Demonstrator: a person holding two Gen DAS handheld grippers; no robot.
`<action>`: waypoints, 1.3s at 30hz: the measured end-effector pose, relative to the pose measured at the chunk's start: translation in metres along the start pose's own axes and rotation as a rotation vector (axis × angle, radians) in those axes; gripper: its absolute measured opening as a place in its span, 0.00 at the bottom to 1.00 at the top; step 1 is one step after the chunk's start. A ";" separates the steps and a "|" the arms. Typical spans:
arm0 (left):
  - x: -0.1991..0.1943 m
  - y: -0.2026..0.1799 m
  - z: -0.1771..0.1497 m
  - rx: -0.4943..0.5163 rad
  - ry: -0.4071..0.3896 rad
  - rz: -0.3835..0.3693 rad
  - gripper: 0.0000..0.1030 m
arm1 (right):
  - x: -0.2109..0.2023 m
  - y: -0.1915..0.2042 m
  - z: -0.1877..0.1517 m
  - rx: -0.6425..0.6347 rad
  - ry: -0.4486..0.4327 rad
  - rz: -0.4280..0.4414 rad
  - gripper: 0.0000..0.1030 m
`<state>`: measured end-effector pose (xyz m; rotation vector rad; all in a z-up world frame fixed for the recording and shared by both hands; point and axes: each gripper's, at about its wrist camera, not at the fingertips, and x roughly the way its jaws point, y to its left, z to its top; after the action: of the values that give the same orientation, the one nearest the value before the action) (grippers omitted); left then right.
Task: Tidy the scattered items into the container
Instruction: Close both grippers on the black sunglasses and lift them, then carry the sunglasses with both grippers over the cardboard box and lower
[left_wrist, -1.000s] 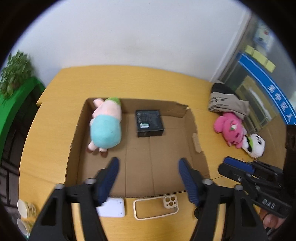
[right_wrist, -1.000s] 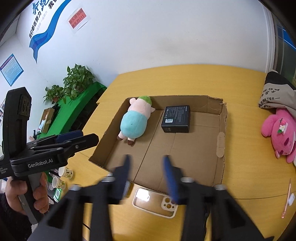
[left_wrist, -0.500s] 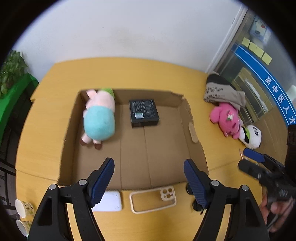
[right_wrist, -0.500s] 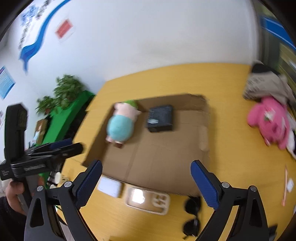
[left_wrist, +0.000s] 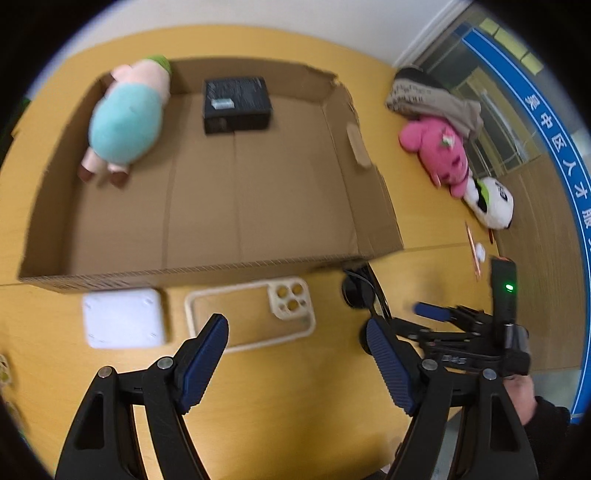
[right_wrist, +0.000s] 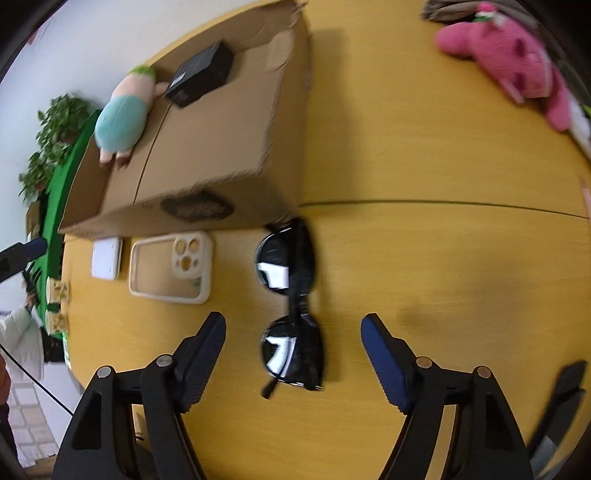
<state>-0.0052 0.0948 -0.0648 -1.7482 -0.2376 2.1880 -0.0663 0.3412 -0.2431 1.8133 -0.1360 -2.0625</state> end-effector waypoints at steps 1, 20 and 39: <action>0.004 -0.004 -0.002 0.006 0.008 -0.003 0.75 | 0.006 0.003 0.001 -0.005 0.005 0.008 0.75; 0.122 -0.020 -0.034 -0.099 0.279 -0.236 0.75 | 0.043 -0.010 -0.049 0.157 0.043 0.120 0.11; 0.084 -0.033 -0.023 -0.047 0.217 -0.337 0.07 | -0.005 0.046 -0.054 0.066 -0.038 0.212 0.09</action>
<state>0.0055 0.1533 -0.1361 -1.8018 -0.4934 1.7565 -0.0033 0.3100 -0.2323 1.7165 -0.3938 -1.9636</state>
